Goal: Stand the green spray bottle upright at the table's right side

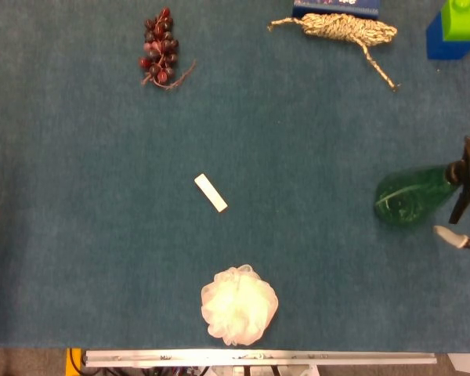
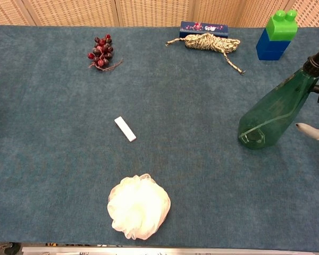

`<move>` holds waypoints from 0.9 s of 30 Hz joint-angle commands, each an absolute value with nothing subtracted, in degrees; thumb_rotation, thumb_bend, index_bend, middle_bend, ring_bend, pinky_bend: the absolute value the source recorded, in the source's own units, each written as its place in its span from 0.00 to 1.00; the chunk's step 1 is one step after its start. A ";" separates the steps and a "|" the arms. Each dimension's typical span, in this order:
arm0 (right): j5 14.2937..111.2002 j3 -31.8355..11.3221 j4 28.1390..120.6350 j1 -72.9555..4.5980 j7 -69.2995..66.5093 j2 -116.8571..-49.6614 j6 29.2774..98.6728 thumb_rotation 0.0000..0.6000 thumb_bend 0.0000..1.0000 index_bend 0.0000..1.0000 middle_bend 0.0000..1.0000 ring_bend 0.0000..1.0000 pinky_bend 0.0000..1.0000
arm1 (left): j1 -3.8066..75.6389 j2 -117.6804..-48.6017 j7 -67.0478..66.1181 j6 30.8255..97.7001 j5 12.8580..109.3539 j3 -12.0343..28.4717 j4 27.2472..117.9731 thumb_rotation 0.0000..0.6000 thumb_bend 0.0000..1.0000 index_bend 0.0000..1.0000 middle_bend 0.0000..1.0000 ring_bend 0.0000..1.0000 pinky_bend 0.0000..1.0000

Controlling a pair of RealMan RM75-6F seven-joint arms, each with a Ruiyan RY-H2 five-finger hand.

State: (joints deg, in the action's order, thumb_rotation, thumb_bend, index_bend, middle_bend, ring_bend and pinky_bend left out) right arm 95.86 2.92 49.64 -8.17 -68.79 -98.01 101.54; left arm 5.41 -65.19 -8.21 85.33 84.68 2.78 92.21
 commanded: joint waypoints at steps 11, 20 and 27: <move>95.74 4.68 66.92 -4.11 -49.41 -81.01 101.51 1.00 0.00 0.03 0.11 0.07 0.26 | 5.40 -65.18 -8.22 85.33 84.68 2.76 92.23 1.00 0.00 0.00 0.00 0.00 0.00; 96.23 6.17 84.34 -2.93 -17.57 -67.48 97.28 1.00 0.00 0.03 0.14 0.07 0.23 | 5.40 -65.24 -8.21 85.38 84.68 2.79 92.17 1.00 0.00 0.00 0.00 0.00 0.00; 95.30 6.25 97.45 -1.80 5.81 -59.82 94.59 1.00 0.00 0.06 0.14 0.07 0.22 | 5.40 -65.24 -8.18 85.39 84.71 2.78 92.17 1.00 0.00 0.00 0.00 0.00 0.00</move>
State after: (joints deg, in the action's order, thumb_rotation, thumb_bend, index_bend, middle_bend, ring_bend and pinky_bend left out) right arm 95.84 5.89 88.41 -2.87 -6.49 -66.10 97.01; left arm 5.40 -65.24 -8.18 85.39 84.71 2.79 92.17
